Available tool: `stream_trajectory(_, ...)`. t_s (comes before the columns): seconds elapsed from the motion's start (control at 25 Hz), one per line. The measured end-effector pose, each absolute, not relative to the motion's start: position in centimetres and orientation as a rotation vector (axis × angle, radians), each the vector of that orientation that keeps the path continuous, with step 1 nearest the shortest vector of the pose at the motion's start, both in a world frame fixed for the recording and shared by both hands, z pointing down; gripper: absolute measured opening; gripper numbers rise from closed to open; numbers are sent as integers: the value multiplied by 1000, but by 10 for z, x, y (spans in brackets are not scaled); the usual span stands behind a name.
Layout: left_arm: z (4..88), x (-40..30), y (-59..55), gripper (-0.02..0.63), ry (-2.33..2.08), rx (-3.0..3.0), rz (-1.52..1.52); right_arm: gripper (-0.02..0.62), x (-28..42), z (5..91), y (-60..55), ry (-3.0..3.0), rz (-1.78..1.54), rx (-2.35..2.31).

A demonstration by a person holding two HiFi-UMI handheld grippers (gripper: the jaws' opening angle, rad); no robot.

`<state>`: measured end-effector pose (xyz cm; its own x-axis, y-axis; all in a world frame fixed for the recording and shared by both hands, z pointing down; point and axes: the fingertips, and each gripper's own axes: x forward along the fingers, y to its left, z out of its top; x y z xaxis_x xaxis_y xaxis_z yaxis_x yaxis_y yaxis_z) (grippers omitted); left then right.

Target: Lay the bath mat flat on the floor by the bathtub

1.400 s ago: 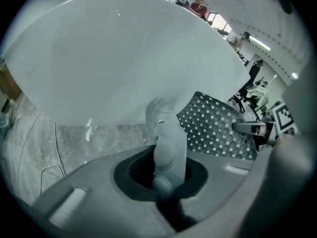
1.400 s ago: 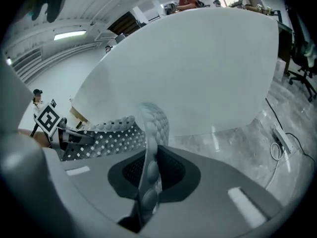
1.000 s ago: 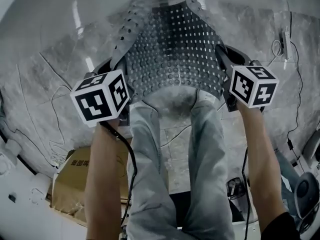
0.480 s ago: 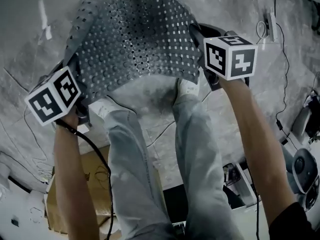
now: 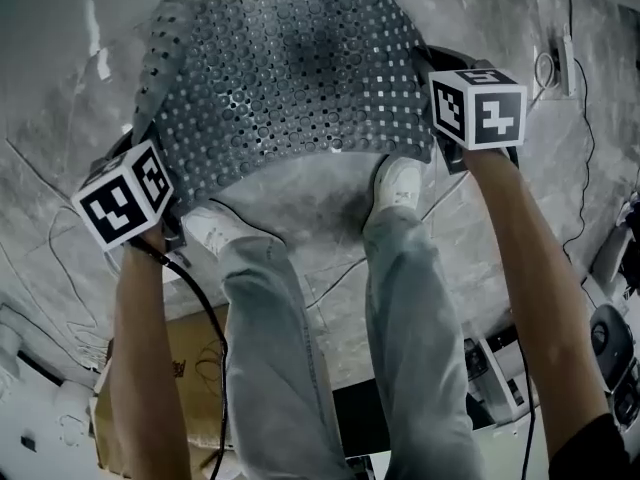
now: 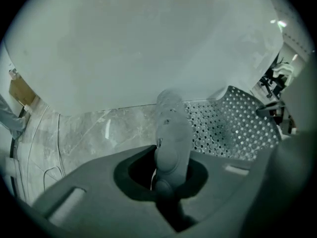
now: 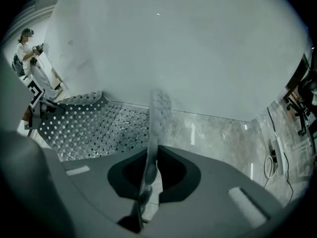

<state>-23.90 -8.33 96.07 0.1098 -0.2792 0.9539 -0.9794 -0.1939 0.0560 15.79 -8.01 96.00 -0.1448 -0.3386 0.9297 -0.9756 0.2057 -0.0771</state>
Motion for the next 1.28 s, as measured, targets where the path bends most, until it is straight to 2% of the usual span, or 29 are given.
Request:
stream_trajectory(0.48,1028,-274,-74,31,-1312,1565,1335,30,211,1021,-54,-1458,978,1421)
stream_trajectory(0.72,1025,-300,-66,91,-1340,1458,1319,142,209,1024,-40,-1388,1033,1422)
stream_trajectory(0.88,1007,-311,-60,103,-1350,1428,1304,146,200,1009,-29,-1376,1073,1411)
stream_trajectory(1.0,991,-309,-62,92,-1356,1421,1282,135,188,996,-29,-1374,1096,1414)
stream_trajectory(1.12,979,-305,-49,43,-1349,1385,1233,130,165,986,-22,-1388,1114,1372)
stream_trajectory(1.28,965,-289,-13,10,-1318,1316,1205,107,133,971,-9,-1412,1129,1320)
